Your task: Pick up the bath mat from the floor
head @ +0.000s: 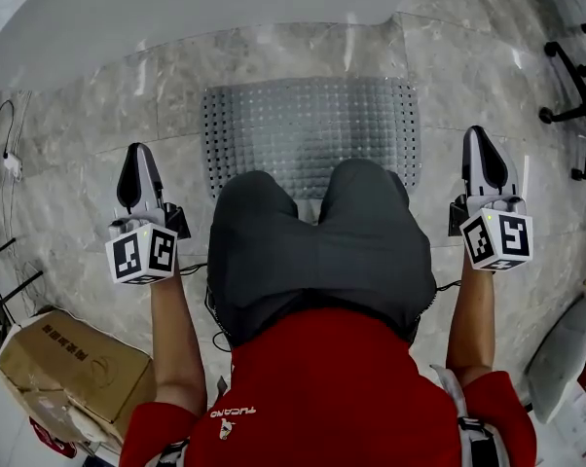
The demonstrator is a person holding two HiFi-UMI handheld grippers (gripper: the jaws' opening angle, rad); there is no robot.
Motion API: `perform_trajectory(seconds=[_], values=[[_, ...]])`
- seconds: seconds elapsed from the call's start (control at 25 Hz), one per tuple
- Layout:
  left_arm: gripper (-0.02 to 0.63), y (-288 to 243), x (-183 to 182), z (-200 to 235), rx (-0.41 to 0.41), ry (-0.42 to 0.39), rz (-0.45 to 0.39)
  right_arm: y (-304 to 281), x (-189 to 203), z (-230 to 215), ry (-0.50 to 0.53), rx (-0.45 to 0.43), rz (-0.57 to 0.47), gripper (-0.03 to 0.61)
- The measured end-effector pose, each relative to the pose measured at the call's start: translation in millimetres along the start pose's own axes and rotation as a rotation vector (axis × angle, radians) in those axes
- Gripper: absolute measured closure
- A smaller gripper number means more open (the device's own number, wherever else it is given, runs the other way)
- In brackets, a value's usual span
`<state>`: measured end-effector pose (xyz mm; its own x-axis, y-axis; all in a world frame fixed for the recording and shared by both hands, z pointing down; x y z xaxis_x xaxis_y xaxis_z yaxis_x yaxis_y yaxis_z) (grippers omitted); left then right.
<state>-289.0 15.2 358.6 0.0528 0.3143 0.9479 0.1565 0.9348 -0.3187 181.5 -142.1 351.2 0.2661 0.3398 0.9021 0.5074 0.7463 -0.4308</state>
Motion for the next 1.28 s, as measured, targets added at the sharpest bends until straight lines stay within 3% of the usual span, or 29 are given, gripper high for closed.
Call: perform_trajectory(seconds=[0.28, 0.36, 0.84, 1.28], values=[[0.597, -12.9, 40.5, 3.0, 0.028, 0.022, 0.083, -19.9, 42.0, -1.4, 0.004, -0.019, 0.076, 0.566], [0.576, -18.9, 55.7, 5.1, 0.052, 0.035, 0.128, -27.5, 55.6, -2.1, -0.003, -0.032, 0.111, 0.489], [0.448, -69.2, 159.8, 6.9, 0.153, 0.000, 0.433, -76.7, 137.6, -5.1, 0.017, -0.103, 0.326, 0.396], [0.340, -112.8, 290.7, 24.4, 0.130, 0.027, 0.780, -123.8, 246.5, -21.3, -0.088, -0.114, 0.570, 0.328]])
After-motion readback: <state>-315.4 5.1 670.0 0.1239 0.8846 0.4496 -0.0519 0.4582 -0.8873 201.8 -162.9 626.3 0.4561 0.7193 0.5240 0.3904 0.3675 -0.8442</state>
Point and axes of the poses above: the fingertips, and each gripper's own axes: y backward along the fingers, z to its left, x out of its underside, the point moved 1 cm from there along y, backward along the fingers, and after that the axes turned 8 degrees about z, right-handed, at the moved point
